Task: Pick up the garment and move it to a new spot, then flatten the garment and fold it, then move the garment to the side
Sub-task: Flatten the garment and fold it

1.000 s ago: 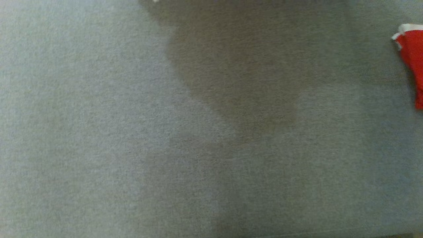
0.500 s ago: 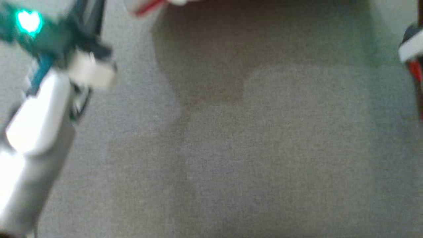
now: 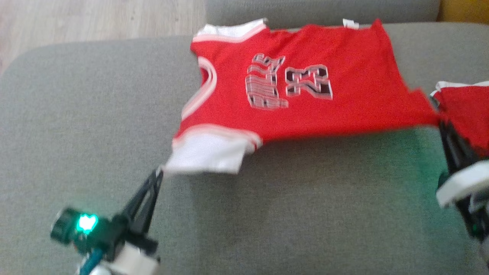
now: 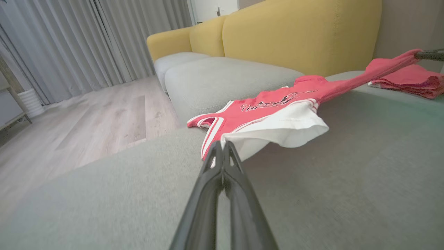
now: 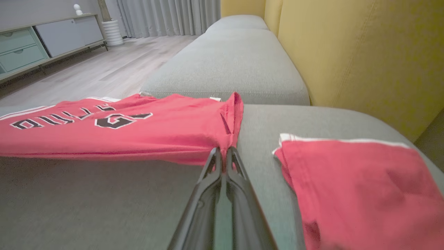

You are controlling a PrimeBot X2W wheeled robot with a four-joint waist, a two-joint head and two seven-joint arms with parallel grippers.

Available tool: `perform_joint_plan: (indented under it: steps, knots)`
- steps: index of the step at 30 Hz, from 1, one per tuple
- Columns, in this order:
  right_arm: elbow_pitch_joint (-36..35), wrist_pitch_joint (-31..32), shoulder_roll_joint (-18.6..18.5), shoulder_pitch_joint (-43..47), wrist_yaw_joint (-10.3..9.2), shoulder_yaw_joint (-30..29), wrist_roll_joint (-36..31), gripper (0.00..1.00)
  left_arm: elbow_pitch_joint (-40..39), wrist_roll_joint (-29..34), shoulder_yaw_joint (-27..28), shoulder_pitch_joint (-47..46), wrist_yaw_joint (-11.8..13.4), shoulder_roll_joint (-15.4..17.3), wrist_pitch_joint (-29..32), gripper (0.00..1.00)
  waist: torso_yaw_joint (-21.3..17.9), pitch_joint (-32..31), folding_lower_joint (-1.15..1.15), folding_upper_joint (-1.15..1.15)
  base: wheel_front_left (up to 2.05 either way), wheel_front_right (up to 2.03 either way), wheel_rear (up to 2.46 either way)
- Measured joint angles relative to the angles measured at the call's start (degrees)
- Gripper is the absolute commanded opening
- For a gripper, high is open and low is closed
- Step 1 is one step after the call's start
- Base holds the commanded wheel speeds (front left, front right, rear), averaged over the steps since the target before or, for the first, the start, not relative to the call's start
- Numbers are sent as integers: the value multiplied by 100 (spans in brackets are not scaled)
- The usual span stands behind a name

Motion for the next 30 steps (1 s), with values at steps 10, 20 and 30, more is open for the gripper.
perform_joint_plan:
  steps: [10, 20, 30]
  knots:
    - [-1011, 202, -51, 1557, 0, -519, 91, 0, -998, -441, -149, 1231, 307, 238, 417, 0, -80, -241, 1, 0, 0, 0, 0]
    - [-1755, 824, 137, 1792, 0, -1180, -19, 0, -911, -404, -122, 494, 102, 275, 576, 0, -117, 10, 2, 0, 0, 0, 0]
    - [-1588, 1185, 275, 604, 0, -1248, -4, 0, 134, -73, -40, -1681, -404, -201, 453, 0, -105, 748, 4, 0, 0, 0, 0]
